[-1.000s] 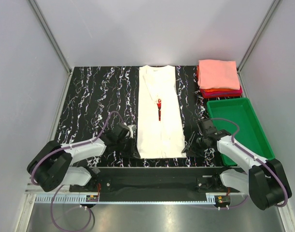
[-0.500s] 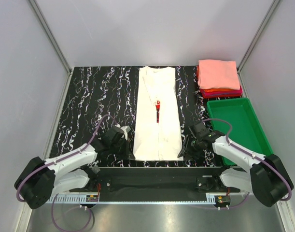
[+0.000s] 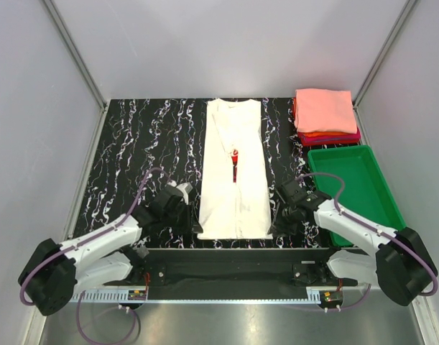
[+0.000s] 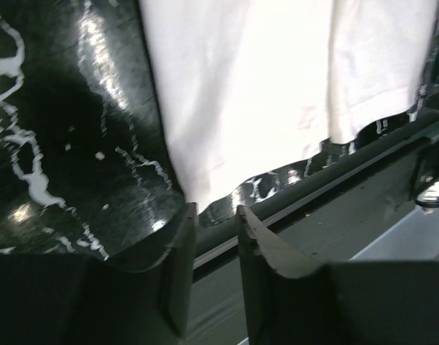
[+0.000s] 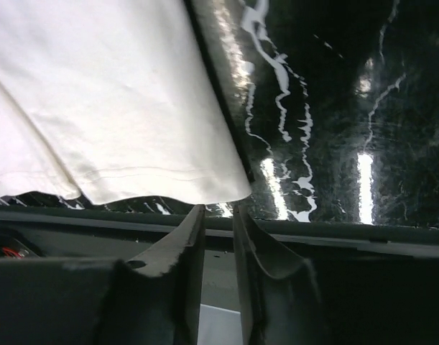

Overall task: Fold and stack the t-shirts
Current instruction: Fold the tshirt

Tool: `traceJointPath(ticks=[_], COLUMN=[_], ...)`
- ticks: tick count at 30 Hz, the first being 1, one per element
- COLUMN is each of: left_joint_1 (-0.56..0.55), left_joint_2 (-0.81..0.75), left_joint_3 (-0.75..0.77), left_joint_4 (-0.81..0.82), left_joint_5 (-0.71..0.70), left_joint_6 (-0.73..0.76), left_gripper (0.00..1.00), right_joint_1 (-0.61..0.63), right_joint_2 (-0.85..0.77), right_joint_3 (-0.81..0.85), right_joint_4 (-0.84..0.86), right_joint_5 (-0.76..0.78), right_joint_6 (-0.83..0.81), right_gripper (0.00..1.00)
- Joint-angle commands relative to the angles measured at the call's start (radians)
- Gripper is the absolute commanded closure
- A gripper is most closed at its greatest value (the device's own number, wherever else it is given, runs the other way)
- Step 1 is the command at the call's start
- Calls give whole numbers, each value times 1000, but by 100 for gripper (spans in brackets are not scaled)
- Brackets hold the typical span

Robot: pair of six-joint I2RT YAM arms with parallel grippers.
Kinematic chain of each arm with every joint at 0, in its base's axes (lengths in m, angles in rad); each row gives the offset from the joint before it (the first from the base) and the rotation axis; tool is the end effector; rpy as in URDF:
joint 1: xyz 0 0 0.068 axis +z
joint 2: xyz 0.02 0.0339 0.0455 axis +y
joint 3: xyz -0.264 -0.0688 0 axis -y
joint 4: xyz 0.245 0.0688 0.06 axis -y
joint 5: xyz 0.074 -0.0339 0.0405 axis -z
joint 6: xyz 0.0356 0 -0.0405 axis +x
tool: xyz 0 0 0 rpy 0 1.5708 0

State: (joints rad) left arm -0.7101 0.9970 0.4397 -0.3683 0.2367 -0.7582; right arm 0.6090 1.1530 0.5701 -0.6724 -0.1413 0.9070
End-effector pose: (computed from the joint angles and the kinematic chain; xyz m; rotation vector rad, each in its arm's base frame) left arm 0.1323 -0.1248 0.1698 0.0422 2.6944 -0.8407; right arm 0.1483 0.1096 0.1662 0.4080 2.9435 0.4777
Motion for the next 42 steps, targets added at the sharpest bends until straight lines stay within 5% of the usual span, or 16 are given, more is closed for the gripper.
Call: traceJointPath(ticks=[1, 4, 14, 23, 27, 33, 42], left_joint_1=[-3, -12, -89, -98, -98, -114, -186], left_joint_2=[86, 178, 273, 152, 173, 357, 508], left_joint_3=[40, 42, 17, 194, 231, 312, 402], left_joint_4=[153, 173, 181, -96, -5, 81, 74], left_joint_5=[84, 89, 16, -132, -47, 118, 72], left_joint_6=[-10, 0, -41, 37, 63, 91, 103], left_gripper=[76, 80, 80, 68, 62, 67, 58], right_joint_1=[8, 8, 8, 8, 3, -29, -52], right_joint_2=[14, 65, 177, 166, 142, 241, 240], right_joint_3=[94, 139, 96, 132, 165, 186, 166], right_joint_4=[-30, -29, 14, -35, -78, -78, -70], right_joint_5=[58, 63, 69, 68, 98, 68, 45], right_joint_6=[-28, -51, -57, -85, -118, -180, -192], right_gripper=[76, 84, 85, 81, 72, 71, 65])
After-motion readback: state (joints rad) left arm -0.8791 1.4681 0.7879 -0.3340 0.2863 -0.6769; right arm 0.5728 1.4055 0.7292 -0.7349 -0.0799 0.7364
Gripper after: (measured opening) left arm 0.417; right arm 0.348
